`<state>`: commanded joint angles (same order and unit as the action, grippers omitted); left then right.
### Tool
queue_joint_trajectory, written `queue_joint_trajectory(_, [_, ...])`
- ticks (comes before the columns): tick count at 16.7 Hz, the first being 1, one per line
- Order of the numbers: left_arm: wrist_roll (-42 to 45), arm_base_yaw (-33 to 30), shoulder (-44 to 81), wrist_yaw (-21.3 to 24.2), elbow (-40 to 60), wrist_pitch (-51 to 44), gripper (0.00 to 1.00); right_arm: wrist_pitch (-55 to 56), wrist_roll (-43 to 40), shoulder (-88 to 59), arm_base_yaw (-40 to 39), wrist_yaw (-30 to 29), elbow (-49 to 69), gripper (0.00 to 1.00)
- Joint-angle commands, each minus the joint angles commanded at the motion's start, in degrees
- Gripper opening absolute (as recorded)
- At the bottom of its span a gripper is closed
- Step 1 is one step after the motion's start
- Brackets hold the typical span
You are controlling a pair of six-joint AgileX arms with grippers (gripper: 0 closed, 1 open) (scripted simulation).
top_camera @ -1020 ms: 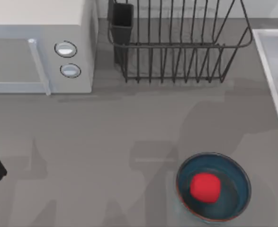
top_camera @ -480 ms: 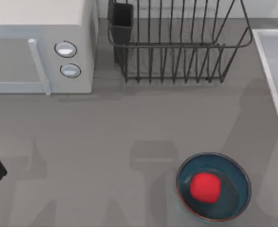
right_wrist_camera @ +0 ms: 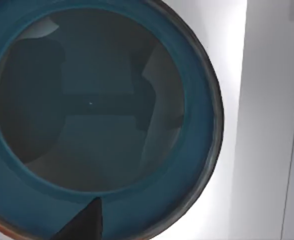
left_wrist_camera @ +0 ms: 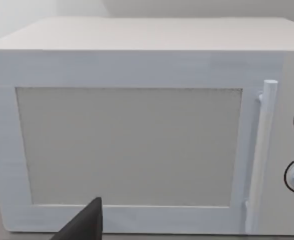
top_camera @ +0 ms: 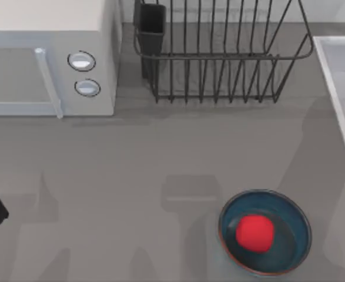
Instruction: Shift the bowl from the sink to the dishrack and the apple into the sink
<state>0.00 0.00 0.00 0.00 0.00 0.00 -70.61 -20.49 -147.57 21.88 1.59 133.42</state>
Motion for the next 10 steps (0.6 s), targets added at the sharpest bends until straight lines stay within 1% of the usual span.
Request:
queue_joint_trajectory(6, [0.0, 0.0, 0.0, 0.0, 0.0, 0.0, 1.00, 12.3, 0.3, -6.1, -0.2, -0.1, -5.6, 1.00])
queue_joint_trajectory(10, [0.0, 0.0, 0.0, 0.0, 0.0, 0.0, 1.00, 14.4, 0.3, -7.5, -0.2, -0.2, -6.7, 1.00])
